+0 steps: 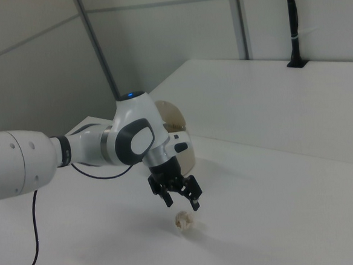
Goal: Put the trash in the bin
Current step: 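Lower the open gripper down onto the crumpled white paper ball, then close the gripper on the paper ball, then lift the paper ball and carry it over the cream bin's opening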
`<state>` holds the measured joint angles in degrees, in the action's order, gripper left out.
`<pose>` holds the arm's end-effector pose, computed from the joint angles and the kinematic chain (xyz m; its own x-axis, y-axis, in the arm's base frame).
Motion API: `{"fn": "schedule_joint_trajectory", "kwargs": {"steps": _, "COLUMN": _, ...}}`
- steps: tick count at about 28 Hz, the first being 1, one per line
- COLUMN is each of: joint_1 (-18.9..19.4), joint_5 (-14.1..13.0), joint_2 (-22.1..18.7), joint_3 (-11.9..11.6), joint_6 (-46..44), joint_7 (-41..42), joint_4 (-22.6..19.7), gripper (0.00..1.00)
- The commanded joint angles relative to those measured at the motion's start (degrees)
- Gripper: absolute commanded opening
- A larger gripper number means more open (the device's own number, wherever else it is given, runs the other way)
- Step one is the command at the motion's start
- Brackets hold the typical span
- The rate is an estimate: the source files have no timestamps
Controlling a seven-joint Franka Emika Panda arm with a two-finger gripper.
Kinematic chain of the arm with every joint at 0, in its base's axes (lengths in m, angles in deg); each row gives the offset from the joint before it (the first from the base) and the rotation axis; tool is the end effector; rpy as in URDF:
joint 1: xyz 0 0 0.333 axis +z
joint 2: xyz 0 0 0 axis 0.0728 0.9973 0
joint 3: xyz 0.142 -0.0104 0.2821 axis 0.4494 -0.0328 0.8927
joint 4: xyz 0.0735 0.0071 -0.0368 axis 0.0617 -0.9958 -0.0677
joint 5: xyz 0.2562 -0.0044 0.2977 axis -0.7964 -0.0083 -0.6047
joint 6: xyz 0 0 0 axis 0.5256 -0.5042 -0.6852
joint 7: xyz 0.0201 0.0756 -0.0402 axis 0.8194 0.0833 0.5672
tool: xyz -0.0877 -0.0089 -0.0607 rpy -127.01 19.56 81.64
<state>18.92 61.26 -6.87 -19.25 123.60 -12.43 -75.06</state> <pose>0.6378 0.0491 0.3673 0.9953 0.0899 -0.0371 0.0948 -0.9817 0.1652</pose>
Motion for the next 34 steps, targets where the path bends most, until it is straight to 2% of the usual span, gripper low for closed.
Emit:
{"fn": "schedule_joint_trajectory", "kwargs": {"steps": 1, "joint_1": 2.31, "joint_5": 2.81, "joint_2": -1.45, "joint_3": -0.46, "joint_6": 4.34, "joint_7": -3.69, "joint_4": -5.55, "gripper": 1.0}}
{"fn": "schedule_joint_trajectory", "kwargs": {"steps": 4, "joint_1": 2.92, "joint_5": 4.04, "joint_2": -0.75, "joint_3": -0.46, "joint_6": 5.74, "joint_7": -5.19, "joint_4": -6.96, "gripper": 1.0}}
{"fn": "schedule_joint_trajectory", "kwargs": {"steps": 9, "joint_1": 3.63, "joint_5": 5.09, "joint_2": 1.88, "joint_3": -0.46, "joint_6": 7.33, "joint_7": -7.12, "joint_4": -7.05, "gripper": 1.0}}
{"fn": "schedule_joint_trajectory", "kwargs": {"steps": 16, "joint_1": 3.54, "joint_5": 6.41, "joint_2": 3.55, "joint_3": -0.46, "joint_6": 9.0, "joint_7": -8.79, "joint_4": -6.96, "gripper": 1.0}}
{"fn": "schedule_joint_trajectory", "kwargs": {"steps": 19, "joint_1": 3.63, "joint_5": 6.5, "joint_2": 3.64, "joint_3": -0.46, "joint_6": 9.17, "joint_7": -8.88, "joint_4": -6.88, "gripper": 0.85}}
{"fn": "schedule_joint_trajectory", "kwargs": {"steps": 20, "joint_1": 3.63, "joint_5": 6.59, "joint_2": 3.64, "joint_3": -0.46, "joint_6": 9.17, "joint_7": -9.06, "joint_4": -6.7, "gripper": 0.7}}
{"fn": "schedule_joint_trajectory", "kwargs": {"steps": 24, "joint_1": 3.63, "joint_5": 7.03, "joint_2": 3.64, "joint_3": -0.55, "joint_6": 9.26, "joint_7": -10.02, "joint_4": -6.26, "gripper": 0.42}}
{"fn": "schedule_joint_trajectory", "kwargs": {"steps": 25, "joint_1": 3.63, "joint_5": 7.03, "joint_2": 3.64, "joint_3": -0.55, "joint_6": 9.35, "joint_7": -10.46, "joint_4": -5.83, "gripper": 0.31}}
{"fn": "schedule_joint_trajectory", "kwargs": {"steps": 30, "joint_1": 3.54, "joint_5": 7.03, "joint_2": 3.56, "joint_3": -0.55, "joint_6": 9.26, "joint_7": -10.55, "joint_4": -4.51, "gripper": 0.09}}
{"fn": "schedule_joint_trajectory", "kwargs": {"steps": 31, "joint_1": 3.45, "joint_5": 6.94, "joint_2": 3.56, "joint_3": -0.63, "joint_6": 9.26, "joint_7": -10.55, "joint_4": -3.98, "gripper": 0.01}}
{"fn": "schedule_joint_trajectory", "kwargs": {"steps": 34, "joint_1": 3.36, "joint_5": 6.85, "joint_2": 3.29, "joint_3": -0.72, "joint_6": 9.26, "joint_7": -10.73, "joint_4": -3.62, "gripper": 0.0}}
